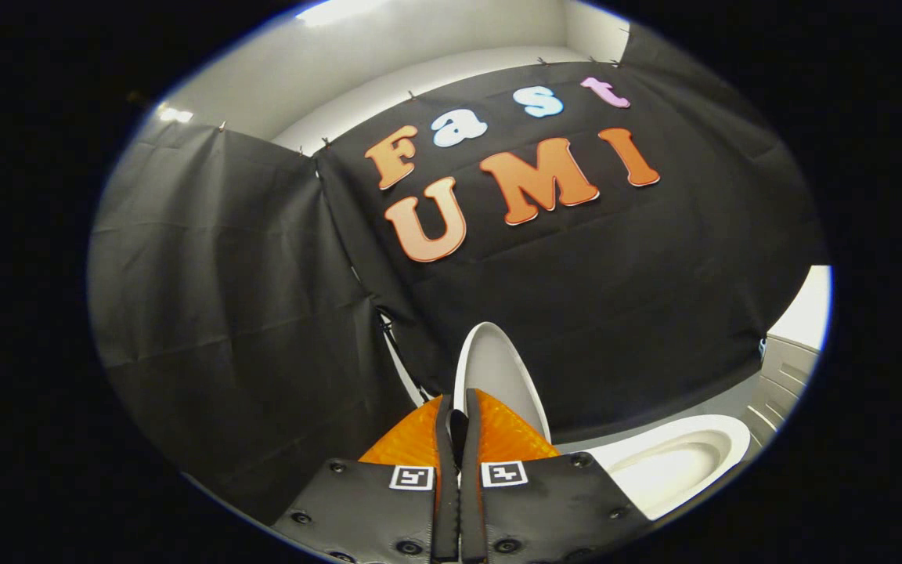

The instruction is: Open the toilet lid.

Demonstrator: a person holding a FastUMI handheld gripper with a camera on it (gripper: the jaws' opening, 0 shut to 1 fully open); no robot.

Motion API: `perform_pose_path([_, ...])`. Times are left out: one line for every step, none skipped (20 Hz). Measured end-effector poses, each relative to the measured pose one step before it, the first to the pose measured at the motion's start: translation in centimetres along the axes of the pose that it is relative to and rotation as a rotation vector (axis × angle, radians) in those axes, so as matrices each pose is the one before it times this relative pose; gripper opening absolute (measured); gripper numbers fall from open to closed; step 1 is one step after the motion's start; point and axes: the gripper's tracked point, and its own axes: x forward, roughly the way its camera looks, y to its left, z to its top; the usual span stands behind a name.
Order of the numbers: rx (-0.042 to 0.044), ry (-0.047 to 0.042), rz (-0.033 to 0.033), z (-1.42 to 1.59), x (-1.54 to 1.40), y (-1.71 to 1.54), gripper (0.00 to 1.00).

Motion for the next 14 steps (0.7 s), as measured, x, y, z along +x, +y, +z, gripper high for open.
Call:
perform_pose_path([-0.00445, 0.00312, 0.00581, -0.422, 0.209, 0.590, 0.09])
perform_pose_path([-0.00265, 0.00658, 0.00522, -0.394, 0.224, 0.716, 0.09])
perform_pose_path([-0.00172, 0.00662, 0.00592, -0.435, 0.206, 0.687, 0.09])
perform_pose_path([-0.00134, 0.00614, 0.00735, -0.374, 0.213, 0.793, 0.09])
perform_pose_path([-0.00330, 0.00606, 0.00728, -0.354, 0.229, 0.734, 0.09])
perform_pose_path([-0.00383, 0.00739, 0.00740, -0.344, 0.316, 0.629, 0.09])
perform_pose_path([0.00016, 0.00541, 0.00629, -0.361, 0.182, 0.577, 0.09])
perform_pose_path([-0.00345, 0.00373, 0.00236, -0.214, 0.274, 0.524, 0.09])
perform_pose_path([-0.00387, 0.00281, -0.00092, -0.174, 0.138, 0.328, 0.09])
perform_pose_path([-0.00374, 0.00234, 0.00041, -0.167, 0.215, 0.407, 0.09])
perform_pose_path([-0.00779, 0.00342, 0.00312, -0.241, 0.166, 0.404, 0.09])
perform_pose_path([-0.01575, 0.00015, -0.00107, -0.200, 0.188, 0.276, 0.09])
perform_pose_path([-0.01556, -0.00028, 0.00108, -0.092, -0.001, 0.281, 0.09])
perform_pose_path([-0.00335, 0.00089, -0.01054, 0.100, -0.253, -0.090, 0.10])
